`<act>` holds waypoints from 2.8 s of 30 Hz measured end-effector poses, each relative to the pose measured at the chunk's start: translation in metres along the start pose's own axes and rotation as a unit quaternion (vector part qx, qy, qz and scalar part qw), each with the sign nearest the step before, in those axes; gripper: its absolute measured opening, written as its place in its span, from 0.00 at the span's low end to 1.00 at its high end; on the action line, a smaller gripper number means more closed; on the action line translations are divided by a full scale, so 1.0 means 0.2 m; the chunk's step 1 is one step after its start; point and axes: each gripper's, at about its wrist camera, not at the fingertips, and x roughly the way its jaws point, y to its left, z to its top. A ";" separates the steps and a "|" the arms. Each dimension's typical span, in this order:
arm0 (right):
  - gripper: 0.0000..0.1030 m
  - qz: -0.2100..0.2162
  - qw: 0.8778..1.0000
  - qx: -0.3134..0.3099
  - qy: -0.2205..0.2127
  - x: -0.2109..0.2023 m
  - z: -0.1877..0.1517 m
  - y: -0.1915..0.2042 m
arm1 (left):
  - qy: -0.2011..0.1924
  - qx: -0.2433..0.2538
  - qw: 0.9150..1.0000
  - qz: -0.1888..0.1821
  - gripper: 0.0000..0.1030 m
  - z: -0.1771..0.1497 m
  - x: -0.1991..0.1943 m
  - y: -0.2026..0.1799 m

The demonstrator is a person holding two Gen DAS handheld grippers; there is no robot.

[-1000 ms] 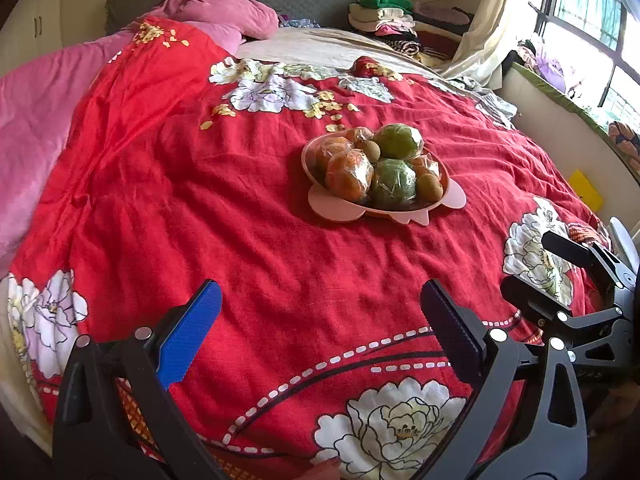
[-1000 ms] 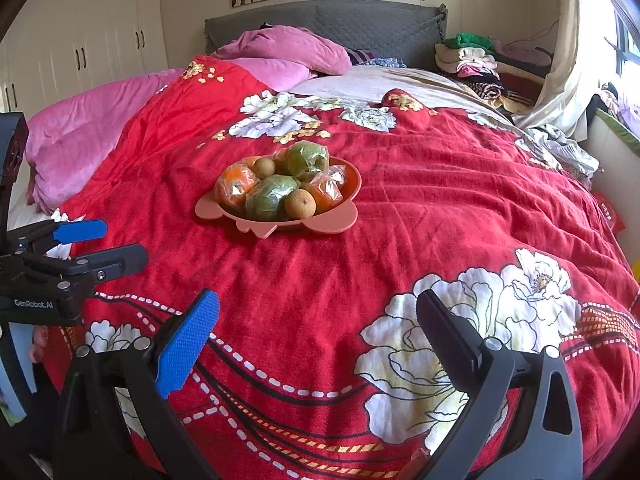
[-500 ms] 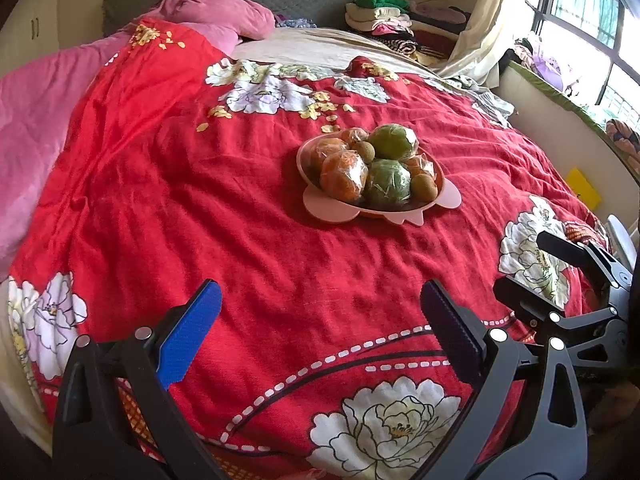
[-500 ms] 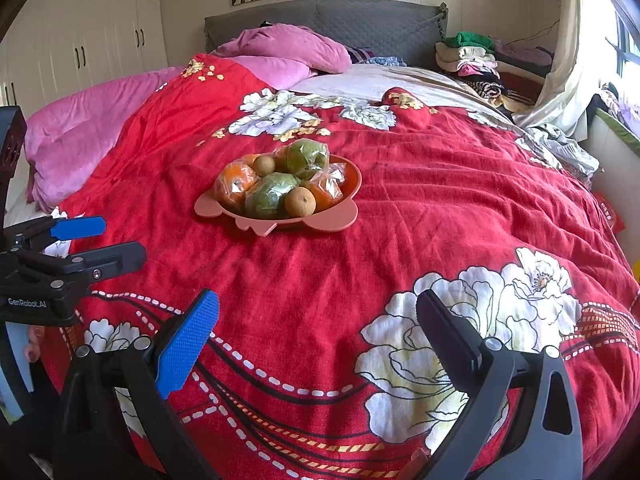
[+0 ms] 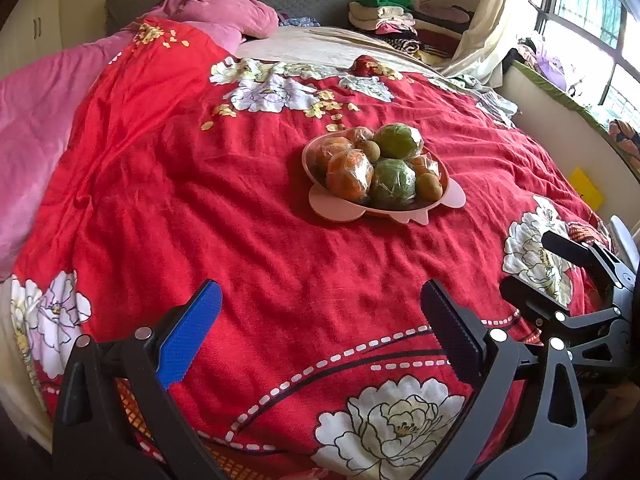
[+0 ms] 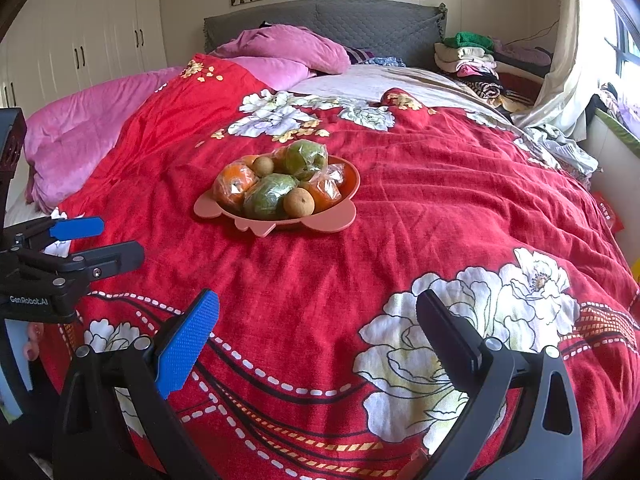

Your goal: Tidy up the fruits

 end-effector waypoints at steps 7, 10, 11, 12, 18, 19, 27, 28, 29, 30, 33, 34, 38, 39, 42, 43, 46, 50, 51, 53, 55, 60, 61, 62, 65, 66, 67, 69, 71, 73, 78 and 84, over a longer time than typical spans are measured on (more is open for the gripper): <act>0.96 -0.001 1.000 0.001 -0.001 0.00 -0.01 -0.01 | 0.002 0.001 1.000 0.005 0.91 0.00 0.00 0.01; 0.96 -0.001 1.000 0.001 0.000 0.00 -0.01 -0.01 | 0.003 0.001 1.000 0.005 0.91 0.00 0.00 0.00; 0.96 -0.001 1.000 0.001 0.000 0.00 -0.01 -0.01 | 0.003 0.000 1.000 0.006 0.91 0.00 0.00 0.01; 0.96 -0.001 1.000 0.001 0.000 0.00 -0.01 -0.01 | 0.003 0.000 1.000 0.007 0.91 0.00 0.00 0.01; 0.96 -0.001 1.000 0.001 0.000 0.00 -0.01 -0.01 | 0.004 0.000 1.000 0.009 0.91 0.00 0.00 0.01; 0.96 -0.001 1.000 0.001 0.000 0.00 -0.01 -0.01 | 0.004 0.000 1.000 0.010 0.91 0.00 0.00 0.01; 0.96 -0.001 1.000 0.001 0.000 0.00 0.00 -0.01 | 0.006 0.001 1.000 0.012 0.91 0.00 0.00 0.01; 0.96 -0.001 1.000 0.001 0.000 0.00 0.00 -0.01 | 0.006 0.001 1.000 0.013 0.91 0.00 0.00 0.01; 0.96 -0.001 1.000 0.001 0.000 0.00 -0.01 -0.01 | 0.006 0.000 1.000 0.013 0.91 0.00 0.00 0.01; 0.96 -0.001 1.000 0.001 0.000 0.00 -0.01 -0.01 | 0.006 0.000 1.000 0.013 0.91 0.00 0.00 0.01; 0.96 -0.002 1.000 0.002 0.000 -0.01 -0.01 -0.02 | 0.007 0.000 1.000 0.015 0.91 0.00 0.00 0.02; 0.96 -0.002 1.000 0.002 0.000 -0.01 -0.01 -0.02 | 0.007 0.000 1.000 0.015 0.91 0.00 0.00 0.02; 0.96 -0.002 1.000 0.002 0.000 -0.01 -0.01 -0.02 | 0.008 0.001 1.000 0.016 0.91 0.00 0.00 0.02; 0.96 -0.002 1.000 0.002 0.000 -0.01 -0.01 -0.02 | 0.007 0.001 1.000 0.017 0.91 0.00 0.00 0.02; 0.96 -0.002 1.000 0.002 0.000 -0.01 -0.01 -0.02 | 0.008 0.002 1.000 0.018 0.91 0.01 0.00 0.02; 0.96 -0.002 1.000 0.003 0.000 -0.01 -0.02 -0.03 | 0.009 0.001 1.000 0.018 0.91 0.01 0.00 0.02; 0.96 -0.004 1.000 0.005 0.001 0.00 -0.02 -0.05 | 0.011 0.001 1.000 0.014 0.91 0.00 0.00 0.02; 0.96 -0.009 1.000 0.007 0.002 0.00 -0.02 -0.07 | 0.017 -0.002 1.000 0.010 0.91 0.01 0.01 0.02; 0.96 -0.011 1.000 0.006 0.002 0.00 -0.02 -0.07 | 0.018 -0.003 1.000 0.007 0.91 0.01 0.01 0.02; 0.96 -0.014 1.000 0.007 0.003 0.00 -0.02 -0.08 | 0.018 -0.004 1.000 0.013 0.91 0.01 0.02 0.03; 0.96 -0.020 1.000 0.012 0.004 0.02 -0.02 -0.11 | 0.016 -0.007 1.000 0.016 0.91 0.03 0.02 0.04; 0.96 -0.047 0.998 0.037 0.008 0.05 0.01 -0.25 | -0.011 -0.041 0.998 0.042 0.91 0.10 0.01 0.16; 0.96 -0.061 0.997 0.046 0.007 0.06 0.04 -0.33 | -0.007 -0.053 0.997 0.056 0.91 0.13 0.04 0.21; 0.96 -0.072 0.996 0.051 0.006 0.07 0.05 -0.37 | -0.001 -0.058 0.995 0.076 0.91 0.15 0.07 0.26; 0.96 -0.128 0.988 0.086 0.015 0.13 0.13 -0.63 | 0.007 -0.063 0.989 0.132 0.91 0.23 0.19 0.42; 0.96 -0.136 0.986 0.099 0.023 0.17 0.15 -0.72 | 0.011 -0.064 0.987 0.148 0.91 0.24 0.24 0.47; 0.96 -0.150 0.981 0.112 0.042 0.24 0.17 -0.83 | 0.021 -0.066 0.984 0.167 0.91 0.26 0.30 0.53; 0.96 -0.152 0.973 0.148 0.087 0.40 0.18 -1.00 | 0.041 -0.071 0.981 0.176 0.92 0.26 0.42 0.63; 0.96 -0.124 0.970 0.179 0.111 0.49 0.15 -1.08 | 0.042 -0.085 0.985 0.142 0.92 0.25 0.47 0.70; 0.96 -0.128 0.971 0.177 0.098 0.45 0.14 -1.07 | 0.037 -0.090 0.986 0.136 0.92 0.24 0.46 0.72; 0.96 -0.122 0.971 0.184 0.095 0.44 0.12 -1.09 | 0.029 -0.092 0.986 0.134 0.92 0.20 0.43 0.72; 0.96 -0.122 0.970 0.184 0.096 0.44 0.13 -1.07 | 0.029 -0.093 0.986 0.133 0.92 0.19 0.42 0.72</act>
